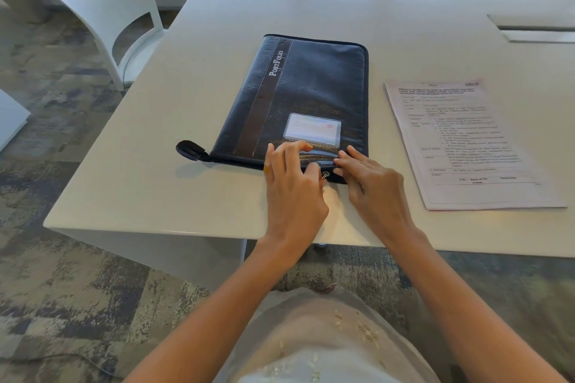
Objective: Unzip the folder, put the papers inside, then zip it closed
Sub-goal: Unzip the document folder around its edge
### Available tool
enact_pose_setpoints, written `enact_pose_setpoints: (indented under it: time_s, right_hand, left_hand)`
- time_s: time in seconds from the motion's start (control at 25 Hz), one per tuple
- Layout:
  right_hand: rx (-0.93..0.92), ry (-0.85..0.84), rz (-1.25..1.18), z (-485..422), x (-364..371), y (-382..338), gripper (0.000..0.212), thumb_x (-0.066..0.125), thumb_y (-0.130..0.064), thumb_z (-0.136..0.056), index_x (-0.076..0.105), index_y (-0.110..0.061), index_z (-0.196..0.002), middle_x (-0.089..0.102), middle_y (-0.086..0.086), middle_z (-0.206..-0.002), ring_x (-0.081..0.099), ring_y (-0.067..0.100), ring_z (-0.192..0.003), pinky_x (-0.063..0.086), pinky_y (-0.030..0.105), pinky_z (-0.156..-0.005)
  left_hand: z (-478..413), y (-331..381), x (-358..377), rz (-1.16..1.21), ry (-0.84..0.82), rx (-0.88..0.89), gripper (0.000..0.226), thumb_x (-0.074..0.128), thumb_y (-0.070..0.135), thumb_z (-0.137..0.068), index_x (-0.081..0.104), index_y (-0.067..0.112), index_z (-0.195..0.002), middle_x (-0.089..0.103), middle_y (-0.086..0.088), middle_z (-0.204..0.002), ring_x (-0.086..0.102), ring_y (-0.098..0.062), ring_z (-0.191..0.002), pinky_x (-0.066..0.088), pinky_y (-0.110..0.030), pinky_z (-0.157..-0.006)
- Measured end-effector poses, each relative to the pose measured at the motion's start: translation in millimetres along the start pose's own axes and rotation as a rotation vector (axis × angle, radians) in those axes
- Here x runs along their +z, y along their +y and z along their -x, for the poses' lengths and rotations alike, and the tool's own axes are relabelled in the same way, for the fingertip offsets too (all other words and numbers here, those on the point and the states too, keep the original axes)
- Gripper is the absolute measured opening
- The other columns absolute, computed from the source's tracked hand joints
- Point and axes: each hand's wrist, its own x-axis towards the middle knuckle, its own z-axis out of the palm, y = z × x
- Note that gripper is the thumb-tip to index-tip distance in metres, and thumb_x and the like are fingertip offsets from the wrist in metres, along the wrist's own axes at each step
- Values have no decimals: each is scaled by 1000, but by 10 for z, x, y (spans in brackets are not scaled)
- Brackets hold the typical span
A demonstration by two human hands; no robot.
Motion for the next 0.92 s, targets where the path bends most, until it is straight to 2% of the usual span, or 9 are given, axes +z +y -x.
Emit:
enact_pose_setpoints:
  time_s: [0.16,0.4,0.64,0.92]
  right_hand:
    - [-1,-3,-29,11,4,7,26,70,-1,-81,70,0,-107,68,17,-114,60,33,-114,53,50,-90]
    - [22,-9,-46,12,-6,9,27,67,1,-83,69,-2,-110,67,16,-116,58,31,-117,53,50,-90]
    - [15,10,-56,29,-15,-7,27,68,1,-83,69,-1,-110,67,16,-114,59,32,-115,54,50,-88]
    - [2,26,-55,45,-19,-14,25,69,-1,-82,70,-2,-108,68,15,-112,60,31,-113,56,51,-85]
  left_hand:
    - [-8,99,47,34,44,6,6,69,13,-84,68,8,-87,50,-17,-128,32,-32,-128,23,-51,-117]
    - [18,0,-11,29,28,-78,13,70,26,-83,68,13,-84,50,-12,-125,33,-29,-126,25,-55,-114]
    - [19,-129,-76,-18,23,-115,16,70,30,-83,68,14,-82,48,-10,-124,35,-29,-127,17,-52,-118]
    - [16,-260,-112,-51,27,-104,17,72,31,-81,67,16,-78,47,-8,-119,40,-30,-125,13,-56,-119]
